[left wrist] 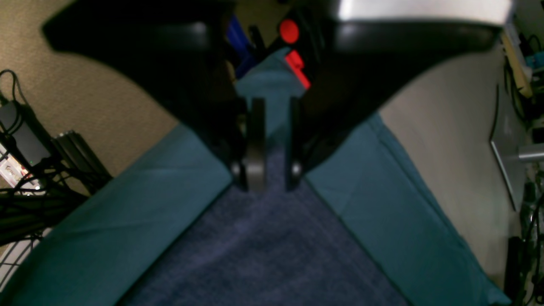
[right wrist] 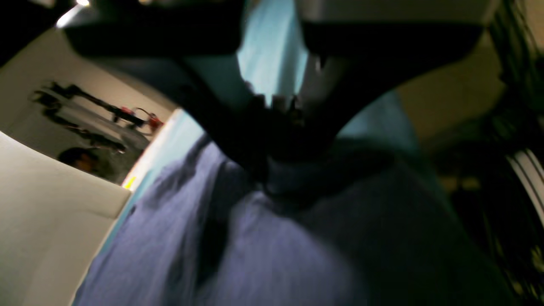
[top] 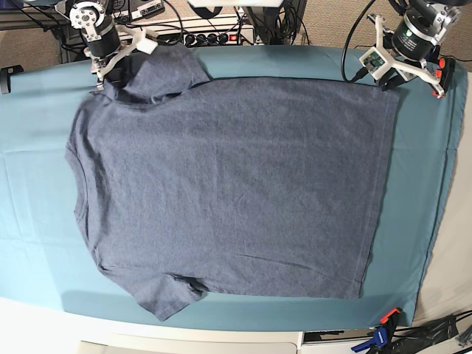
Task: Fold the T-shirt properly
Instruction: 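Lower the left gripper onto the other shoulder corner and grasp it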
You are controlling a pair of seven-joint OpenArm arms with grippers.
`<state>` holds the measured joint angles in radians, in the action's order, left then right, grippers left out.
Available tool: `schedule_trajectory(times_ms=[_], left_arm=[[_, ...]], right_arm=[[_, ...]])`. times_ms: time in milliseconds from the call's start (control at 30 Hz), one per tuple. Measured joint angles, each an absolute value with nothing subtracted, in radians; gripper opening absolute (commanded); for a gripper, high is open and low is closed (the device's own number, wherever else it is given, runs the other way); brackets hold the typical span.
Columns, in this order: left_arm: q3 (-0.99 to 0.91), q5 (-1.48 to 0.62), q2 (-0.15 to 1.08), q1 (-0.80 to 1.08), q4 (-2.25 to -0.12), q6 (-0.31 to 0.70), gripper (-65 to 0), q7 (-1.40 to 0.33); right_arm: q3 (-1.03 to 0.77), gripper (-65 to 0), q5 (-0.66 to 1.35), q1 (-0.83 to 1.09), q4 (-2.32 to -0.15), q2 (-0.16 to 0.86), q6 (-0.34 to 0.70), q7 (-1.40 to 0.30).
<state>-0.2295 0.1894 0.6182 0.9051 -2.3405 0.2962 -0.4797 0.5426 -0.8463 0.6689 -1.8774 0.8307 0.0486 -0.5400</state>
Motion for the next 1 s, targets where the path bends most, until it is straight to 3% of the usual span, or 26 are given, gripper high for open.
schedule_trajectory(times_ms=[133,300,500,667,767,1000], left_arm=[[-0.229,0.175,0.618,0.905,-2.341,0.3,-55.2,-0.486],[-0.229,0.17,0.617,0.908,-2.341,0.376,-50.5,-0.509],[-0.229,0.151,0.618,0.911,-2.34,0.379,-50.4,-0.513],[-0.229,0.15,0.618,0.911,-2.341,0.403,-43.2,-0.514],[-0.229,0.149,0.624,0.911,-2.34,0.454,-43.2,-0.516],[-0.229,0.156,0.647,0.911,-2.337,0.454,-43.2,-0.477]], right_arm=[[0.566,-65.0,-0.821,0.676,-1.945,0.812,0.068,-0.471],[0.566,-65.0,-0.812,0.679,-1.968,0.815,0.077,-0.471],[0.544,-65.0,-0.809,0.681,-1.969,0.814,0.084,-0.48],[0.472,-65.0,-0.789,0.682,-1.968,0.814,0.092,-0.49],[0.423,-65.0,-0.779,0.682,-1.968,0.814,0.095,-0.493],[0.356,-65.0,-0.772,0.682,-1.968,0.814,0.095,-0.493]])
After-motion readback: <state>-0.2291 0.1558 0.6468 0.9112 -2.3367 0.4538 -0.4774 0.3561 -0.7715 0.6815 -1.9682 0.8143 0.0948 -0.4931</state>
